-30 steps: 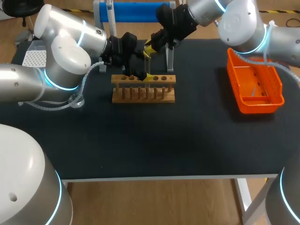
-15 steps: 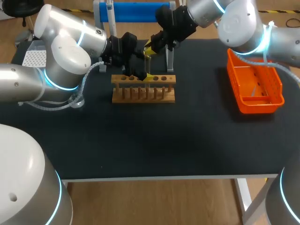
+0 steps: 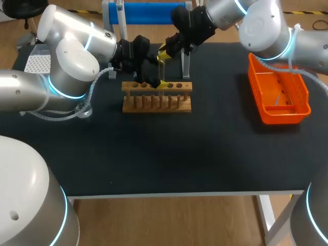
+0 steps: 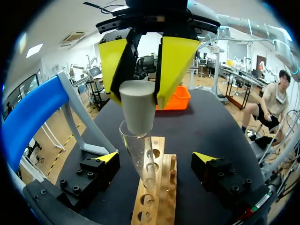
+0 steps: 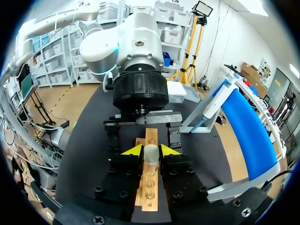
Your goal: Invert the test tube, pick up the pipette, mount the tip to pipette, aspirate from beaker and dispense into the tube, eject the tip, return the pipette, and cap with the stopper.
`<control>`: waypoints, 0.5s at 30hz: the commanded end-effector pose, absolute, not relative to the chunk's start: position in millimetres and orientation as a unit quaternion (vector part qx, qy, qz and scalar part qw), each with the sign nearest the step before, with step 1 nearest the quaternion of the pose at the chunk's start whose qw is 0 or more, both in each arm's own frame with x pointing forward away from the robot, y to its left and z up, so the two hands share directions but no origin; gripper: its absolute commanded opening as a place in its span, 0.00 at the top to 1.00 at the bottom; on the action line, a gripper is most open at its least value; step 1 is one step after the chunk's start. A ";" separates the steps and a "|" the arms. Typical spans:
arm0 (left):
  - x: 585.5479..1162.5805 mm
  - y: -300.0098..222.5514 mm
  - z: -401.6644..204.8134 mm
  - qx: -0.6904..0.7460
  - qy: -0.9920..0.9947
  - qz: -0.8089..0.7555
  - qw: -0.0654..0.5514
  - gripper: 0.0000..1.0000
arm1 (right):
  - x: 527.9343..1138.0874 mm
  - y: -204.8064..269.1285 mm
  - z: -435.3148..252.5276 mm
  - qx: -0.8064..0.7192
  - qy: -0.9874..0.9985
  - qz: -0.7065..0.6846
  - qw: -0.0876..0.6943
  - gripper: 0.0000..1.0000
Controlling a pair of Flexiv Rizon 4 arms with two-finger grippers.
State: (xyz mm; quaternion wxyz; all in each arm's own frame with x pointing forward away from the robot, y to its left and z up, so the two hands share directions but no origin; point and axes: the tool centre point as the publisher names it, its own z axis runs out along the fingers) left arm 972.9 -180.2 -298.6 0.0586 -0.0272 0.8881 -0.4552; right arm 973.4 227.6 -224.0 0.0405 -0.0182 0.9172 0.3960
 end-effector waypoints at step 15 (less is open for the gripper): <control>973.6 -180.2 -298.5 -0.027 0.888 -0.455 0.057 0.00 | 974.7 225.1 -222.9 -0.013 0.914 0.403 0.048 1.00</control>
